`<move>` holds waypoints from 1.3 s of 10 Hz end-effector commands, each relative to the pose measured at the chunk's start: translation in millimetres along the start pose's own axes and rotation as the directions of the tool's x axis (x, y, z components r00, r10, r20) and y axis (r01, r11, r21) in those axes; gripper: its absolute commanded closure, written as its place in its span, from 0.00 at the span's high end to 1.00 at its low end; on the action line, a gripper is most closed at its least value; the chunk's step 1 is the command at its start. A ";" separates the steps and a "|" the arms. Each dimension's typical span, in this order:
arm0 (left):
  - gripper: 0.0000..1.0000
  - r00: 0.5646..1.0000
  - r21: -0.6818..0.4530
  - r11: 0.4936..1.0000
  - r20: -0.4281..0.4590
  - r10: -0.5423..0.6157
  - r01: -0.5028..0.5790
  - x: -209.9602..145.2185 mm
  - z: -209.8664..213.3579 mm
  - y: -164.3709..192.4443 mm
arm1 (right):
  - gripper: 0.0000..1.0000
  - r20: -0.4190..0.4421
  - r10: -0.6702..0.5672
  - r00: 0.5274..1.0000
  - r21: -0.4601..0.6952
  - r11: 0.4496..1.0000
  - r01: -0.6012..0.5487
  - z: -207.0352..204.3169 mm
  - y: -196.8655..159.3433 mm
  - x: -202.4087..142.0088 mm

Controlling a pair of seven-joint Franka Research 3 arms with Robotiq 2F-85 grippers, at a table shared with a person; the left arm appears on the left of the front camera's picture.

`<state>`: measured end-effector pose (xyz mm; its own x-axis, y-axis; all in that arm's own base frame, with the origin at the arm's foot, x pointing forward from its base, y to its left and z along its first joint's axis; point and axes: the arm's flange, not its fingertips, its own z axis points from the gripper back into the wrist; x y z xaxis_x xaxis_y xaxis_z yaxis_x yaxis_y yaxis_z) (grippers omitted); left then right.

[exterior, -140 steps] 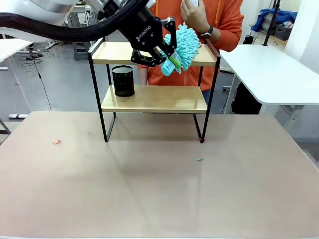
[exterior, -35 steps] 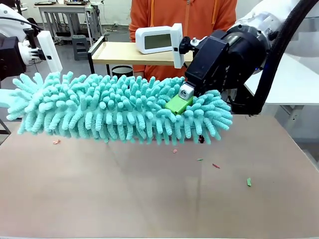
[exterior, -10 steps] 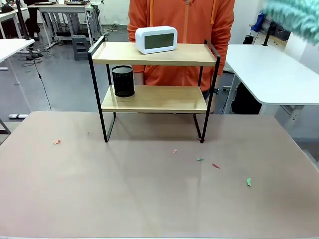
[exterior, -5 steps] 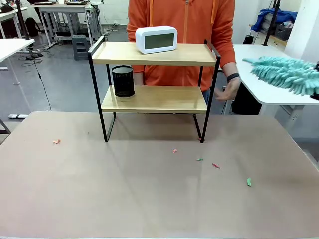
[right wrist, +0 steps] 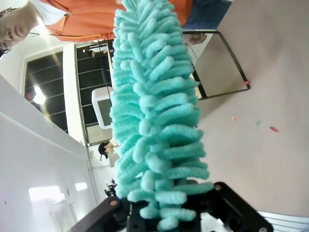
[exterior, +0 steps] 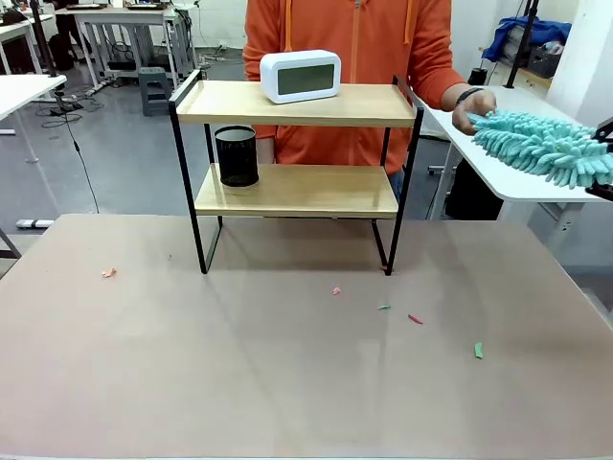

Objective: Clean the shelf.
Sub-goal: Hand the Duster back to the human.

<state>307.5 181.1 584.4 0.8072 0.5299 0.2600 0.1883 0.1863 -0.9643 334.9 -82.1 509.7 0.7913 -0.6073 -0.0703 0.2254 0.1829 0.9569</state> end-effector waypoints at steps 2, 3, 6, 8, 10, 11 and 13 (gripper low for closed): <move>1.00 1.000 -0.010 1.000 -0.001 -0.003 0.003 0.2 1.8 -1.8 | 0.09 0.005 0.004 1.000 0.002 1.000 -0.004 1.7 1.1 -1.0; 1.00 1.000 -0.010 1.000 -0.001 -0.003 0.003 0.2 1.8 -1.8 | 0.09 0.005 0.004 1.000 0.002 1.000 -0.004 1.7 1.1 -1.0; 1.00 1.000 -0.010 1.000 -0.001 -0.003 0.003 0.2 1.8 -1.8 | 0.37 -0.001 0.000 1.000 0.000 1.000 0.000 -0.3 0.1 -0.1; 1.00 1.000 -0.010 1.000 -0.001 -0.003 0.003 0.2 1.8 -1.8 | 0.94 -0.020 0.015 1.000 -0.006 1.000 -0.015 -0.7 2.6 -1.0; 1.00 1.000 -0.010 1.000 -0.001 -0.003 0.003 0.2 1.8 -1.8 | 1.00 -0.031 0.030 0.999 -0.007 1.000 -0.030 -2.3 6.0 -1.1; 1.00 1.000 -0.010 1.000 -0.001 -0.003 0.003 0.2 1.8 -1.8 | 1.00 -0.043 0.041 0.998 -0.003 0.999 -0.041 -3.1 8.1 -3.1; 1.00 1.000 0.000 1.000 0.000 0.000 0.000 0.0 0.0 -0.1 | 1.00 -0.082 0.065 0.995 0.022 0.998 -0.064 -3.7 12.0 -10.8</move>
<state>307.5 181.1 584.3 0.8073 0.5298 0.2599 0.1882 0.1863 -0.9643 334.2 -69.5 515.8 0.8247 -0.5630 -0.0545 0.2000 0.2001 0.9591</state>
